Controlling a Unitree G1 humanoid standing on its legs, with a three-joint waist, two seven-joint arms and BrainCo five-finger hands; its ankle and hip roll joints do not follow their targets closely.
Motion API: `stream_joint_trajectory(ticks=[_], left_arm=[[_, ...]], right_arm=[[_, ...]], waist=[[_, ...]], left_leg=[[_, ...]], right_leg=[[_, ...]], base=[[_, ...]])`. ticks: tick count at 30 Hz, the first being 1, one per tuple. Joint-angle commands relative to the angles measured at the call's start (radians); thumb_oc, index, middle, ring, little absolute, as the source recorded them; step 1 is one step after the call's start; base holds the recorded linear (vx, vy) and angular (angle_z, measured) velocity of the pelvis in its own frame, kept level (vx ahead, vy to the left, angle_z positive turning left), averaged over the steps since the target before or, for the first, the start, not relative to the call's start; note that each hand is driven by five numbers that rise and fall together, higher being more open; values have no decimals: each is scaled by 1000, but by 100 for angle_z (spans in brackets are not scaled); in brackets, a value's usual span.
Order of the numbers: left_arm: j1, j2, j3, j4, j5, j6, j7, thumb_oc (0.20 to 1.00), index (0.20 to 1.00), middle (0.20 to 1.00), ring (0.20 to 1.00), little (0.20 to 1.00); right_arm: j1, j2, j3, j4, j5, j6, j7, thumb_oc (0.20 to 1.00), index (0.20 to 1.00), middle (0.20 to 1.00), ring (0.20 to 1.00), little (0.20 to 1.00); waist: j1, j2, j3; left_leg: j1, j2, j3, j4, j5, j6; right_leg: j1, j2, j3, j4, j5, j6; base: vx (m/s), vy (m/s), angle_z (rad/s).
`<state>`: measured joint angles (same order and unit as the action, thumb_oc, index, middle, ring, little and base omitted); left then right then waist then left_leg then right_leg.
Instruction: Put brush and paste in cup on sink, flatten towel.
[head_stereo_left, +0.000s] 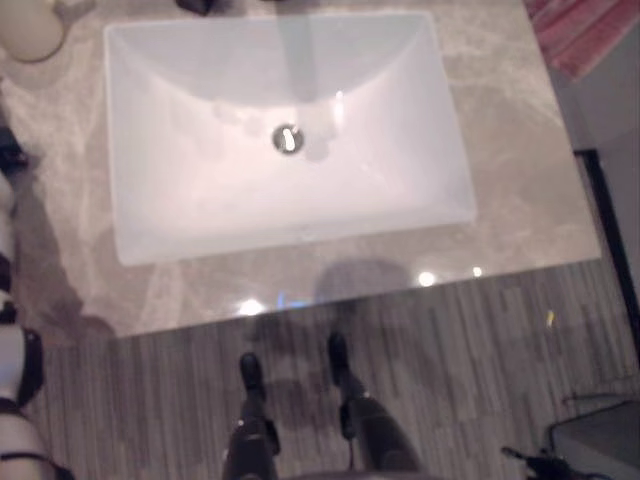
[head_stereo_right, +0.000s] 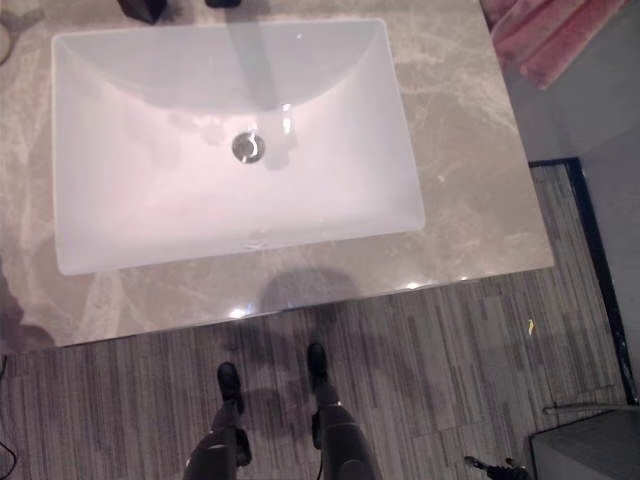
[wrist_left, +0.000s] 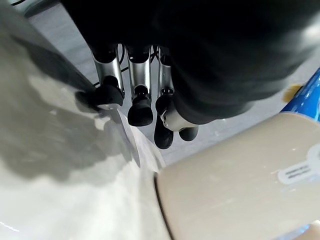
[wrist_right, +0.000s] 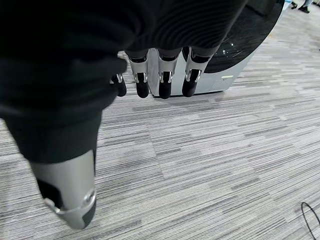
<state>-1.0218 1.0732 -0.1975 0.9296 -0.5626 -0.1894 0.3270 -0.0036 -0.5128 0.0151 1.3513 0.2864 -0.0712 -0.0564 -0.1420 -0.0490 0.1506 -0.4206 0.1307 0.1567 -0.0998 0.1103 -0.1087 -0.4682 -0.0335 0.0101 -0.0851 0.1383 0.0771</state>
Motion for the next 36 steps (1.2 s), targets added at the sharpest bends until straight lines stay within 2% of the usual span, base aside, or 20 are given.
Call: stream_joint_trajectory(ticks=[1, 4, 10, 36], left_arm=[[-118, 71, -73, 82, -10, -31, 13, 200, 200, 200, 200, 200], [-213, 65, -137, 146, -10, -23, 9, 200, 200, 200, 200, 200], [-293, 39, -198, 182, -7, -21, 15, 200, 200, 200, 200, 200], [-388, -51, -272, 184, 39, -24, 22, 200, 200, 200, 200, 200]], right_arm=[[22, -41, 24, 34, 44, 4, -11, 1000, 1000, 1000, 1000, 1000], [29, -31, 37, 21, 59, -1, -8, 1000, 1000, 1000, 1000, 1000], [47, -10, 48, 5, 76, -5, -5, 1000, 1000, 1000, 1000, 1000], [35, -24, 42, 12, 95, -16, -19, 1000, 1000, 1000, 1000, 1000]], waist=[[-12, -6, -21], [-28, -16, -26], [-43, -27, -32], [-65, -19, -24]], left_leg=[[47, 4, -43, 12, -49, 25], [34, 6, -41, 12, -48, 24], [18, 9, -36, 12, -45, 23], [-27, 4, -18, 12, -43, 24]], right_leg=[[36, -40, -16, -2, -31, 45], [18, -36, -5, -2, -23, 47], [-4, -29, 14, -2, -16, 48], [-67, -20, 40, -2, 5, 46]], base=[[0, 0, 0], [0, 0, 0], [21, 0, -9], [0, -4, -4]])
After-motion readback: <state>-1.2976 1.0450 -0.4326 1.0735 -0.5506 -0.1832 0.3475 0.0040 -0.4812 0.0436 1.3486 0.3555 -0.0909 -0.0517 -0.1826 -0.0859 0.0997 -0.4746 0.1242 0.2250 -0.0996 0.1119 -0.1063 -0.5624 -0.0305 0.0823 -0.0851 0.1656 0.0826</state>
